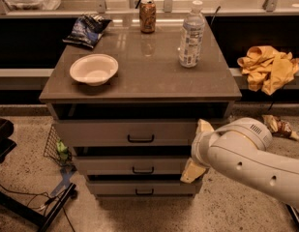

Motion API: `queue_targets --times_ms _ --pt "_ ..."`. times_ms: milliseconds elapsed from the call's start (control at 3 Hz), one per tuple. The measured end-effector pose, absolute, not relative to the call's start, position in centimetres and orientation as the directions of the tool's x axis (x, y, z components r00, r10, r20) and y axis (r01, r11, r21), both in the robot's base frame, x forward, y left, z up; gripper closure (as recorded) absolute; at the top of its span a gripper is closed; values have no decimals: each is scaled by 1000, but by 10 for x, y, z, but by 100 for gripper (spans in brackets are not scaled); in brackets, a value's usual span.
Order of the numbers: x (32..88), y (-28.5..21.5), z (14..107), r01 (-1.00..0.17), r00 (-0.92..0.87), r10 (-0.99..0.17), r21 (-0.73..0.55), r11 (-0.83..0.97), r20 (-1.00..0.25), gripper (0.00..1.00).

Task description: Open bottom drawer

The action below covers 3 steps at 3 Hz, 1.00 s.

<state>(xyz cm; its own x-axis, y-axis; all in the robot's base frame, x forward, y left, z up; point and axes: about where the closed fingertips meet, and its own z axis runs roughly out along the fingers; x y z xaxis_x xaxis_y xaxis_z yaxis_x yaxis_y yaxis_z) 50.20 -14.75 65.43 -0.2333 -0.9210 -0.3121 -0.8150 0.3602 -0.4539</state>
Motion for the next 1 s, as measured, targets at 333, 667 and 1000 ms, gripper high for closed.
queue_targets --times_ms 333,667,1000 --pt "481 -173 611 -812 -259 -908 -434 390 -331 0" --pt "462 -200 567 -807 -205 -902 -456 376 -381 0" --pt "461 -211 538 -797 -86 -900 -512 320 -428 0"
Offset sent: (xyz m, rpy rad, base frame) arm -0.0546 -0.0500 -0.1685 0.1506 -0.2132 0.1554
